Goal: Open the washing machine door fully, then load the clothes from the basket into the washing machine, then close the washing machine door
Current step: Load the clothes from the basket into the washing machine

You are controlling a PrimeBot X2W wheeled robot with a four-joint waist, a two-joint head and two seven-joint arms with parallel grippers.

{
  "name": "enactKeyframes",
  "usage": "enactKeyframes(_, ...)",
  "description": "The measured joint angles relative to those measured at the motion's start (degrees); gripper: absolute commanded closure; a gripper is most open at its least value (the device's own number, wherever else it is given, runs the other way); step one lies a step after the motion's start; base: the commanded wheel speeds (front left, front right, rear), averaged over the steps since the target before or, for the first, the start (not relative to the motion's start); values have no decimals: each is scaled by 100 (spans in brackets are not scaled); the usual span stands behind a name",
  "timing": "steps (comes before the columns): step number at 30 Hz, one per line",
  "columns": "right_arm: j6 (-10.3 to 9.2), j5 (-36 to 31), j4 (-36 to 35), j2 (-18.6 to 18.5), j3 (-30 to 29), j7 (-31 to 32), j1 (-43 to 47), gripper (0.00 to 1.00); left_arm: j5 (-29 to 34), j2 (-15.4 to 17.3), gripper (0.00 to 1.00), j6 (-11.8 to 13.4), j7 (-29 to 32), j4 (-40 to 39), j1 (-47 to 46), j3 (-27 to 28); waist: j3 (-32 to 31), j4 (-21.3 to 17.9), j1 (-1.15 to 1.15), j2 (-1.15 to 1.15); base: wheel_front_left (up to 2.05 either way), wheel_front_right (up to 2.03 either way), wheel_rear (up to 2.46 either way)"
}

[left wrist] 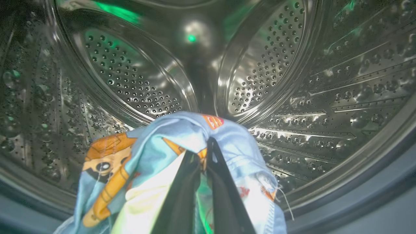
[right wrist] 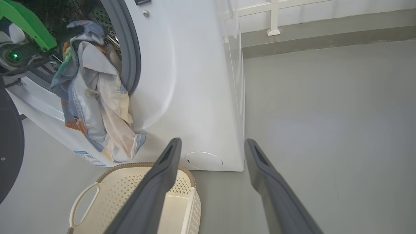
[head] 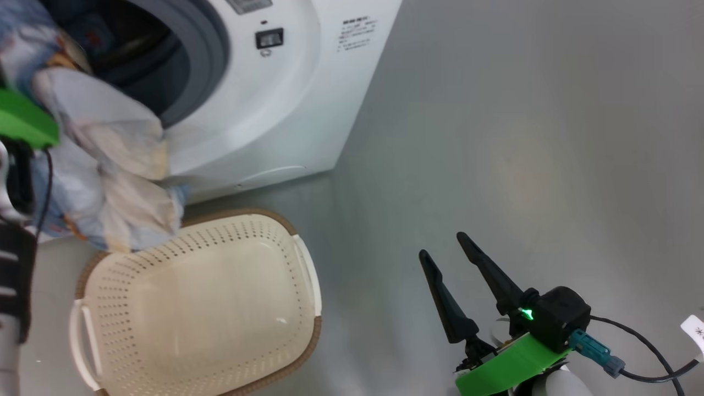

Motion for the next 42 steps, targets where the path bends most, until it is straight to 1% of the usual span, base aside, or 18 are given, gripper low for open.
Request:
enactKeyframes(6, 0, 152, 8, 2, 209, 0, -80, 0, 214, 68, 100, -43, -92, 489, -663, -31, 345, -244, 0, 0, 0, 0, 0)
enactKeyframes(12, 0, 167, 7, 3, 344, 0, -179, 0, 348, 237, 100, -51, -101, 842, -1301, -27, 628, -449, 0, 0, 0, 0, 0)
enactKeyframes(17, 0, 189, 36, 3, 521, 0, -258, 0, 444, 500, 100, -58, -142, 1000, -1786, 14, 838, -614, 0, 0, 0, 0, 0)
enactKeyframes(20, 0, 183, 43, 8, 523, 0, -283, 0, 581, 664, 100, -65, -143, 1024, -2192, 71, 1028, -713, 0, 0, 0, 0, 0)
enactKeyframes(23, 0, 168, 45, 10, 524, 0, -380, 0, 658, 756, 100, 12, -143, 872, -2381, 180, 1158, -775, 0, 0, 0, 0, 0)
enactKeyframes(27, 0, 141, 52, 10, 537, 0, -381, 0, 738, 779, 100, 111, -145, 679, -2443, 339, 1277, -833, 0, 0, 0, 0, 0)
enactKeyframes(30, 0, 142, 68, 10, 550, 0, -381, 0, 746, 756, 100, 110, -148, 800, -2443, 348, 1299, -840, 0, 0, 0, 0, 0)
enactKeyframes(31, 0, 142, 80, 10, 559, 0, -380, 0, 750, 730, 98, 109, -148, 911, -2441, 328, 1296, -833, 0, 0, 0, 0, 0)
enactKeyframes(33, 0, 142, 111, 10, 580, 0, -380, 0, 753, 659, 75, 108, -149, 1138, -2441, 308, 1275, -805, 0, 0, 0, 0, 0)
enactKeyframes(35, 0, 142, 132, 10, 586, 0, -380, 0, 764, 600, 46, 149, -146, 1372, -2441, 258, 1241, -767, 0, 0, 0, 0, 0)
enactKeyframes(36, 0, 142, 141, 10, 575, 0, -380, 0, 824, 572, 15, 214, -133, 1495, -2441, 188, 1220, -741, 0, 0, 0, 0, 0)
enactKeyframes(37, 0, 142, 151, 10, 563, 0, -380, 0, 855, 525, 0, 214, -133, 1588, -2441, 154, 1199, -712, 0, 0, 0, 0, 0)
enactKeyframes(42, 0, 107, 185, 9, 510, 0, -380, 0, 929, 219, 0, 342, -132, 1931, -2443, 11, 1062, -530, 0, 0, 0, 0, 0)
